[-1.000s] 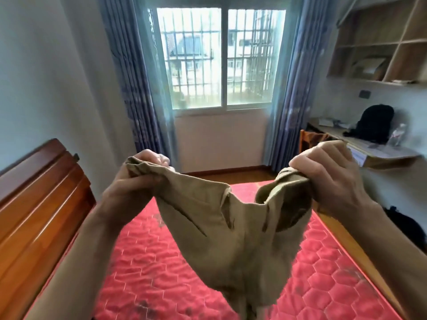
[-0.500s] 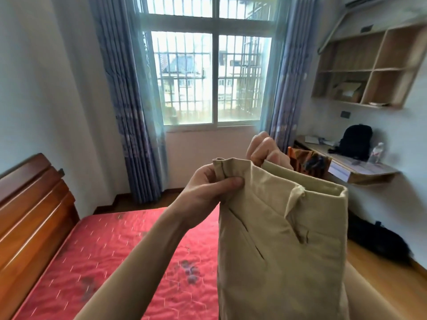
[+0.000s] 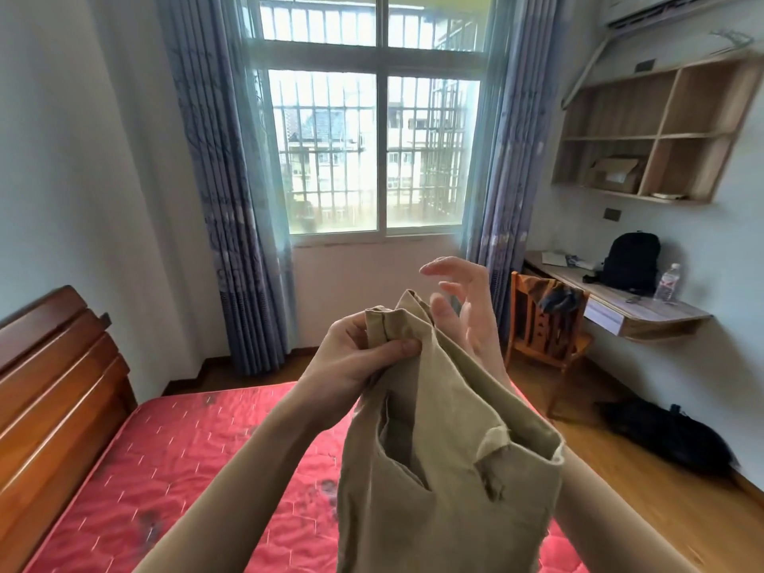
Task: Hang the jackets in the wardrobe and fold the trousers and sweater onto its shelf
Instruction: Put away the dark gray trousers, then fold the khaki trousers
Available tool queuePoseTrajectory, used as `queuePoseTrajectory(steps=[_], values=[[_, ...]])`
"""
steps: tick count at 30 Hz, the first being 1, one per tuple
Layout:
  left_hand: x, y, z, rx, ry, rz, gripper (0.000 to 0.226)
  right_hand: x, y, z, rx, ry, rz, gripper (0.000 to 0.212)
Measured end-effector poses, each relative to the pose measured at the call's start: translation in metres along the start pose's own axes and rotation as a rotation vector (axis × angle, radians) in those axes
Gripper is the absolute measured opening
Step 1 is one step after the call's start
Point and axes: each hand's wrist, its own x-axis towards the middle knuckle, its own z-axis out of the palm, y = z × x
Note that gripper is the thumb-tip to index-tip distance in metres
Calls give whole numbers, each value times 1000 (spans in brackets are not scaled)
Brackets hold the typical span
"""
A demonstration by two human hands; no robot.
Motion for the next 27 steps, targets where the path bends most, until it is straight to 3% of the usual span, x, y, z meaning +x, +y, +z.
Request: queuePoseTrajectory(steps=[2, 4, 7, 9, 12, 14, 18, 20, 24, 27], values=[[0, 2, -6, 73, 55, 20, 42, 12, -9, -5, -12, -37, -40, 43], [0, 6, -11, 138, 86, 41, 45, 20, -14, -16, -5, -153, 89, 50], [-1, 12, -17, 199, 70, 79, 33, 31, -20, -44, 141, -410, 408, 81], [-1, 15, -20, 241, 38, 112, 15, 36, -28, -68, 171, -588, 533, 79], [1, 16, -24, 320, 45, 167, 18, 35, -41, -90, -163, -764, 460, 70], [3, 16, -28, 395, 79, 201, 23, 32, -47, -86, -448, -771, 382, 65], [7, 16, -36, 489, 85, 208, 19, 39, -45, -62, -1001, -627, 121, 24], [9, 17, -42, 533, 72, 204, 19, 48, -41, -58, -1004, -640, 96, 13], [14, 20, -61, 616, 53, 143, 41, 66, -34, -54, -853, -761, 180, 12], [23, 29, -75, 657, 5, 56, 32, 79, -26, -50, -779, -805, 222, 14]])
